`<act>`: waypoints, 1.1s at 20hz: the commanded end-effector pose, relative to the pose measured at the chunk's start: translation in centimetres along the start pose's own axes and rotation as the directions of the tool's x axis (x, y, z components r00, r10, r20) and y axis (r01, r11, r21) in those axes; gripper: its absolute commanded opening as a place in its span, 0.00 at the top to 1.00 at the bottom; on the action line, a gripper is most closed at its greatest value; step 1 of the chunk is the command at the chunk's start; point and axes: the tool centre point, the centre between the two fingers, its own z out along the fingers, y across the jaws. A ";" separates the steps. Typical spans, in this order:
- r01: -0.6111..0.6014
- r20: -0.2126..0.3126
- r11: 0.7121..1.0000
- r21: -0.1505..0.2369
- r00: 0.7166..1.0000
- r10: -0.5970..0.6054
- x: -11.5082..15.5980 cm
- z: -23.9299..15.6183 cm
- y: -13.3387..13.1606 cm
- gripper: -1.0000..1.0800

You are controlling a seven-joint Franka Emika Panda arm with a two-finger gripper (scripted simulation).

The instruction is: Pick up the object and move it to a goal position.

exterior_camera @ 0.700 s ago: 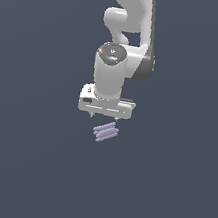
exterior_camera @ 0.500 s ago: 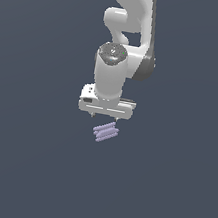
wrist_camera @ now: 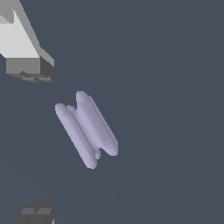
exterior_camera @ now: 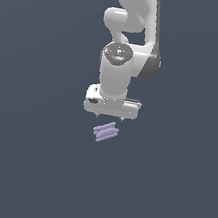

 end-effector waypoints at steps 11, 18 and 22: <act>-0.120 -0.004 0.993 0.001 0.993 0.120 0.1 0.9 0.0 0.04; -0.278 -0.010 0.961 0.001 0.960 0.278 0.2 2.0 0.0 0.04; -0.382 -0.015 0.924 0.002 0.924 0.382 0.2 2.8 0.0 0.04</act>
